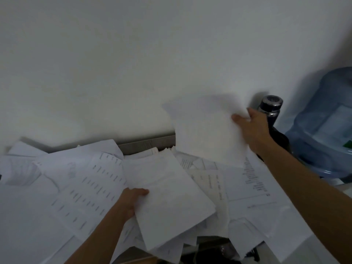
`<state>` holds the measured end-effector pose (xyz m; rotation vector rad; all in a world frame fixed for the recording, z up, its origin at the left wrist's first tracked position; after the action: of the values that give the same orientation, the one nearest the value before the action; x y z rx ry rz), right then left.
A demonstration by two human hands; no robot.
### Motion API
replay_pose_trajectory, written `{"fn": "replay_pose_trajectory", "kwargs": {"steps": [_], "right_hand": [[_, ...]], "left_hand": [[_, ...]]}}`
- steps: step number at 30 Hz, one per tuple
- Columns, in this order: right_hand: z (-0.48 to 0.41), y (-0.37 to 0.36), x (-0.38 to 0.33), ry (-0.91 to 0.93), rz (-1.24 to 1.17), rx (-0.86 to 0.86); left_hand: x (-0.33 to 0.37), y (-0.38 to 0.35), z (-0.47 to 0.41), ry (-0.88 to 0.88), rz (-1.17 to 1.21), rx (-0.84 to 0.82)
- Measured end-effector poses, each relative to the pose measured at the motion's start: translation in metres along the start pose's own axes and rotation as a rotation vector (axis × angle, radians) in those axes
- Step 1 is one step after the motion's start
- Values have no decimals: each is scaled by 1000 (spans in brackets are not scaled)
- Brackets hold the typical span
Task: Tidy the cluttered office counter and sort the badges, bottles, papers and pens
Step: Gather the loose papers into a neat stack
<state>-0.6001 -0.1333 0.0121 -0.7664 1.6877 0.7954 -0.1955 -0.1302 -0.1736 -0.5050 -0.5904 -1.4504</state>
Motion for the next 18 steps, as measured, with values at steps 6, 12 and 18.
{"fn": "replay_pose_trajectory", "kwargs": {"steps": [6, 12, 18], "right_hand": [[36, -4, 31, -221, -254, 123], [164, -54, 129, -618, -179, 110], [214, -71, 149, -851, -206, -88]], "left_hand": [[-9, -20, 1, 46, 103, -76], [-3, -43, 7, -48, 329, -194], [-12, -47, -4, -44, 535, -232]]}}
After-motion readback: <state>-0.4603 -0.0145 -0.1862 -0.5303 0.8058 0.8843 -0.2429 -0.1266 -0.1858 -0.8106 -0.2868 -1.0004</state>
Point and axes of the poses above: each hand's wrist, its own z-axis away from the middle knuckle, its own y-axis out of the back of the hand, x = y × z, the point moved 7 cm from there along -z, towards the middle knuckle, and after that the axes turned 7 degrees about y, right-handed, at the moved point
